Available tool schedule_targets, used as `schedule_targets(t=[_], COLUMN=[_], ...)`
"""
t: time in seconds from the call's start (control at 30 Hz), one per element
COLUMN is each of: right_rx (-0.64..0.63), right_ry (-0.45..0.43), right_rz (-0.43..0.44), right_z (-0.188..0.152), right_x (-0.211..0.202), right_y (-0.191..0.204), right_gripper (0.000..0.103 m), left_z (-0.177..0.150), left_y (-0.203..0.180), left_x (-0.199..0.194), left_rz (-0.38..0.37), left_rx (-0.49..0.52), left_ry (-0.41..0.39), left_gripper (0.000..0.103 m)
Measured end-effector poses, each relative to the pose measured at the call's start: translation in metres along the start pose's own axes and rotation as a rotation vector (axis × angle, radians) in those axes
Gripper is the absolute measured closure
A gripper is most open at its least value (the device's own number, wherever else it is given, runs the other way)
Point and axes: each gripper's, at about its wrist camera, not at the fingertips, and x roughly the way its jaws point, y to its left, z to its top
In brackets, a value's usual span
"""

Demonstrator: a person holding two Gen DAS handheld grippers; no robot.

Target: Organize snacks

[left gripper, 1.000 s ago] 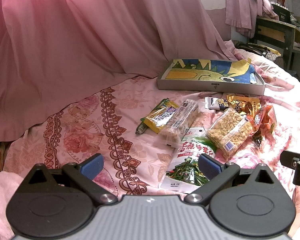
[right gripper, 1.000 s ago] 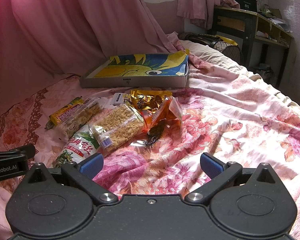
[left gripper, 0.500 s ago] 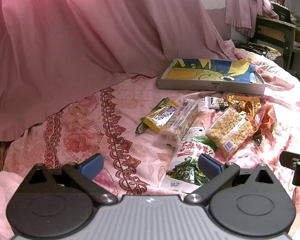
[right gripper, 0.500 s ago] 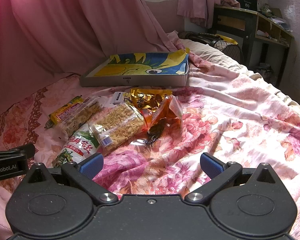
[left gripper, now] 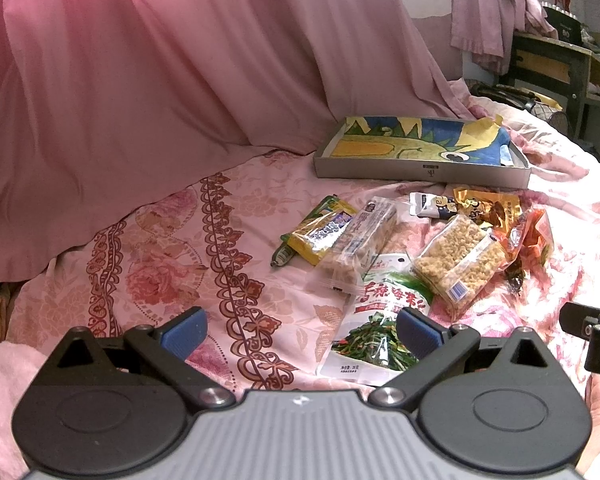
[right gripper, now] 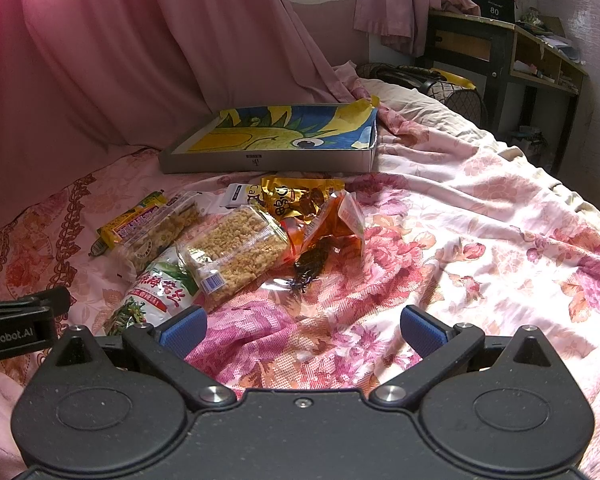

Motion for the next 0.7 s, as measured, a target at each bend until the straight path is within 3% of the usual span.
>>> schedule_targets(t=[0.33,0.5,0.7], right_rx=[0.023,0.062,0.041], right_ry=[-0.027,-0.028,0.028], right_rz=[0.019,0.127,0.185], right_z=[-0.001,0.010,0.038], right_x=[-0.006,-0.003,0.017], right_y=[-0.004,-0.011,-0.019], right_gripper=[0.001,0.001,0.001], left_z=[-0.004,0.005,0.020], left_y=[-0.003,-0.006,-0.002], left_x=[0.005,0.013,0.032], left_rz=[-0.012,-0.049,-0.124], left_rx=[0.014,0.045,0.094], left_ry=[0.029,0.082,0.170], left_gripper=[0.000,0.000,0.000])
